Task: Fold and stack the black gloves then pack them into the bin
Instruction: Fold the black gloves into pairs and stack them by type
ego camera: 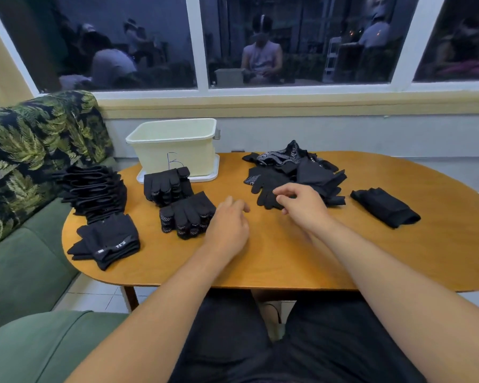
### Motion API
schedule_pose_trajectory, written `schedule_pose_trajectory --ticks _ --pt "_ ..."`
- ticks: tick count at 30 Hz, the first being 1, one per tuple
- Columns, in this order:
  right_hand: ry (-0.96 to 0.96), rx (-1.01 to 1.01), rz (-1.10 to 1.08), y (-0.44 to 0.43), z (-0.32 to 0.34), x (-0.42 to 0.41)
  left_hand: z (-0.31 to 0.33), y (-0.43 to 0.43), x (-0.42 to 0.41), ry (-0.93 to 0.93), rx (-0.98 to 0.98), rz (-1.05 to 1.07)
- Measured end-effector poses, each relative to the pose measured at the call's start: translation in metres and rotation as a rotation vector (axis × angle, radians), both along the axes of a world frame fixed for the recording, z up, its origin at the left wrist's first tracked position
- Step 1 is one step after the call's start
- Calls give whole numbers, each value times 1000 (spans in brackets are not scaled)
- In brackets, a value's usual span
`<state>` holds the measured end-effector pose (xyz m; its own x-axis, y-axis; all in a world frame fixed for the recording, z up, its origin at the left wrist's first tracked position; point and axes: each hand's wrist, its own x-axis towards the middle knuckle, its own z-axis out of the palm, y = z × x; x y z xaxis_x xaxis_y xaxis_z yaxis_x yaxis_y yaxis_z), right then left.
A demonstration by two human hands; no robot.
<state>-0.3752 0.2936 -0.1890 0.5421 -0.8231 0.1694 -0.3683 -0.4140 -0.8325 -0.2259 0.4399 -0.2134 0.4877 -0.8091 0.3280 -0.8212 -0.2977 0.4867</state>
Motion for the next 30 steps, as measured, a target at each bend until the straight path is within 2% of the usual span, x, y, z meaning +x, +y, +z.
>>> schedule_pose_trajectory --ticks 7,13,17,21,25,28,30 --pt "102 -300 -49 -74 -10 -27 -18 -72 -6 -19 -29 -132" --pt "356 -569 -55 -105 -22 -39 -14 -131 -17 -83 -46 -239" --pt "416 -567 -62 -111 -35 -47 -23 -157 -23 -24 46 -292" --pt "248 -397 -135 -115 -39 -52 -29 -159 -19 17 76 -272" --pt "-48 -196 -225 -116 -36 -55 -30 -159 -19 -41 111 -270" --pt "-269 -45 -191 -114 -30 -58 -31 -159 -19 -56 96 -256" --pt "-362 -25 -188 -109 -26 -60 -31 -159 -19 -92 86 -238"
